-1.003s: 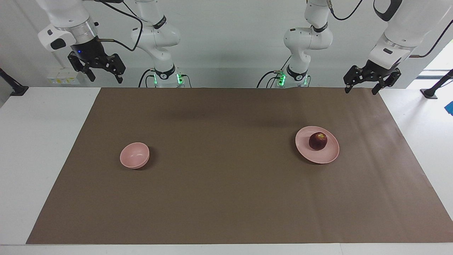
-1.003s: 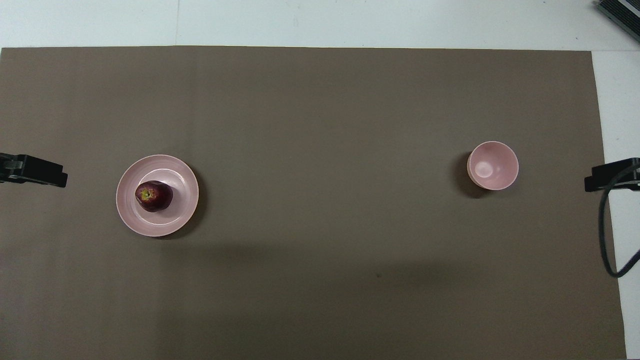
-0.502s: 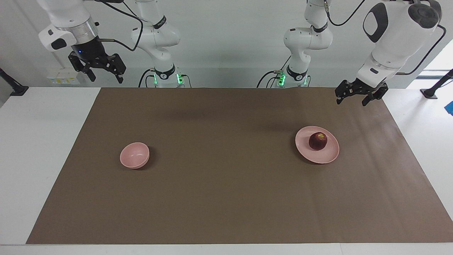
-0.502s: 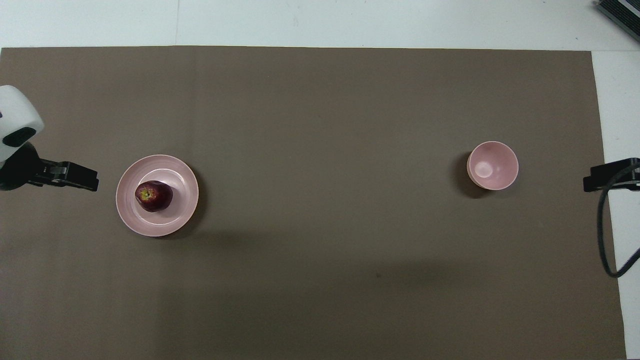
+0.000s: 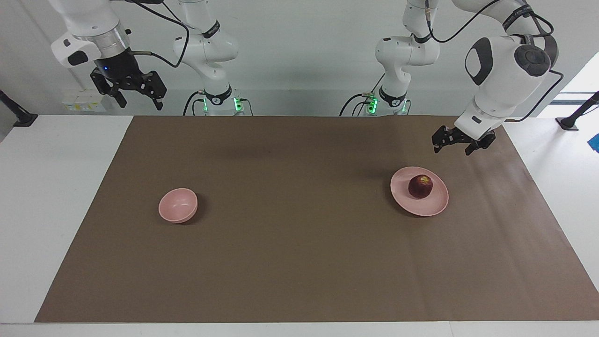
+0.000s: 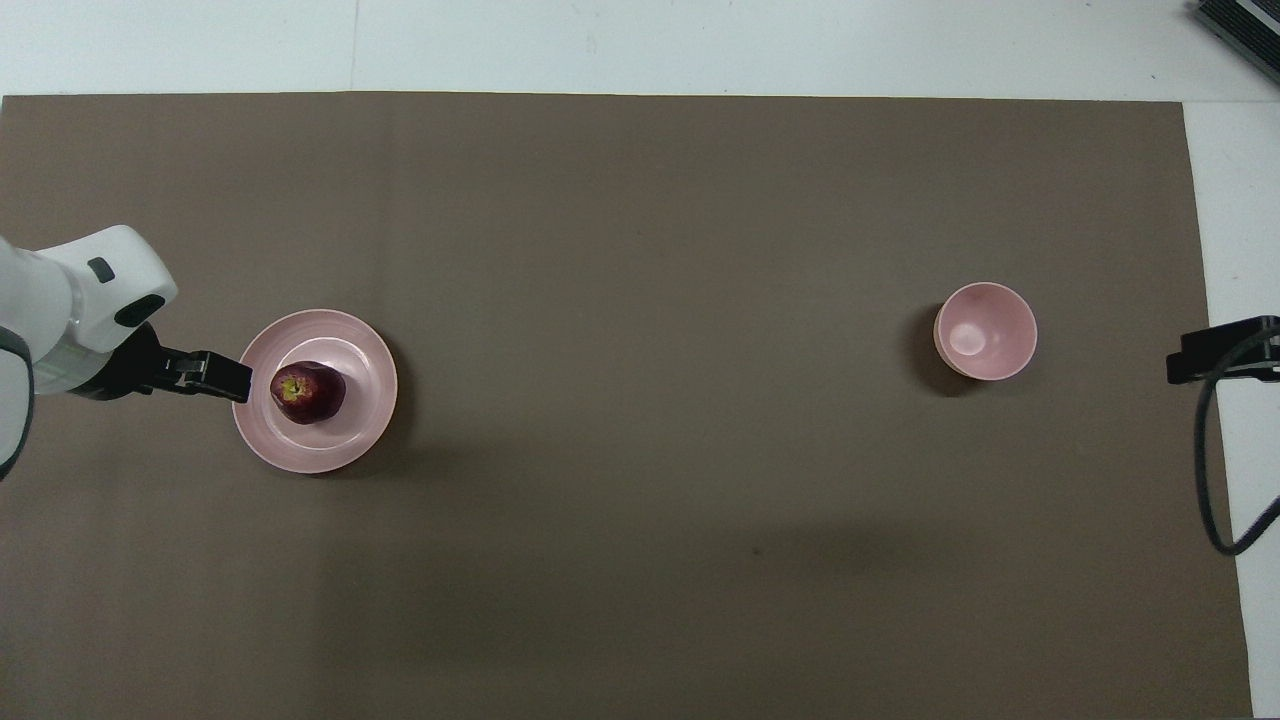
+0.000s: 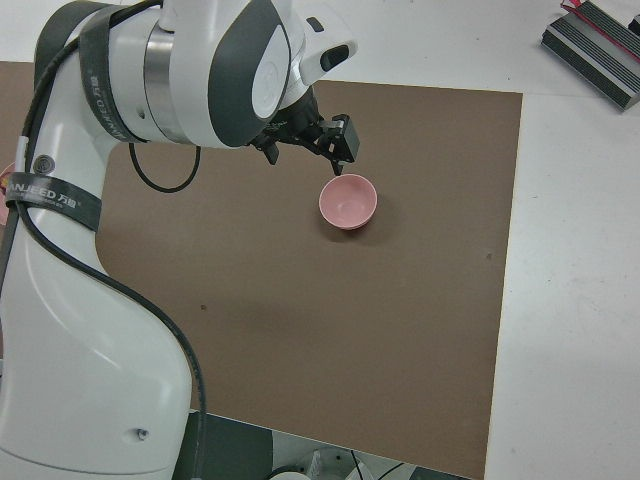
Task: Move apple from plate to bowl
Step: 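Reach the left gripper down to the red apple on the plate and grasp it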
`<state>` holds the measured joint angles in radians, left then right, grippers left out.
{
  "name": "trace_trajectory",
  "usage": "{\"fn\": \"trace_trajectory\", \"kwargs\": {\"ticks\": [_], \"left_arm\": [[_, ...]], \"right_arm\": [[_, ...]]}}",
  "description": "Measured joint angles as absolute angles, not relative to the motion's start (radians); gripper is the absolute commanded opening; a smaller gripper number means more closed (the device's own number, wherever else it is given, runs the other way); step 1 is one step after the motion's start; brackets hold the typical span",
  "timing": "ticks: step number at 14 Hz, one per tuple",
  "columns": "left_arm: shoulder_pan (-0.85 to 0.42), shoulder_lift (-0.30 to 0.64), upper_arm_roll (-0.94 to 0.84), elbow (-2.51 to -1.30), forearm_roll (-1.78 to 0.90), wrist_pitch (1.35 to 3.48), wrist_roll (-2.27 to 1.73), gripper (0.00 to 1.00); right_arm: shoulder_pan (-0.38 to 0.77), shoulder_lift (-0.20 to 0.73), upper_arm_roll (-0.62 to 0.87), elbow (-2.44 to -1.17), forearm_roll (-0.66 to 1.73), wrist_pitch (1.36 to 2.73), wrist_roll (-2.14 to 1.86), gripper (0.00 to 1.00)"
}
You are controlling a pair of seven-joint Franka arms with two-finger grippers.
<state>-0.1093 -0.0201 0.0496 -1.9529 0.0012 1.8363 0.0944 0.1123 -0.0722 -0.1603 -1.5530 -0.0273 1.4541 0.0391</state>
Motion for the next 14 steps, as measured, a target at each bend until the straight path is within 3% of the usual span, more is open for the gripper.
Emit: {"fn": "trace_trajectory", "kwargs": {"ticks": [7, 14], "left_arm": [[-0.152, 0.070, 0.040, -2.114, 0.000, 2.127, 0.054, 1.00], [-0.171, 0.146, 0.039, -2.163, 0.000, 2.271, 0.007, 1.00]], "right_arm": [[0.112, -0.072, -0.160, -1.553, -0.027, 1.454, 0.039, 1.00], [0.112, -0.072, -0.162, -1.553, -0.027, 1.454, 0.040, 1.00]]}}
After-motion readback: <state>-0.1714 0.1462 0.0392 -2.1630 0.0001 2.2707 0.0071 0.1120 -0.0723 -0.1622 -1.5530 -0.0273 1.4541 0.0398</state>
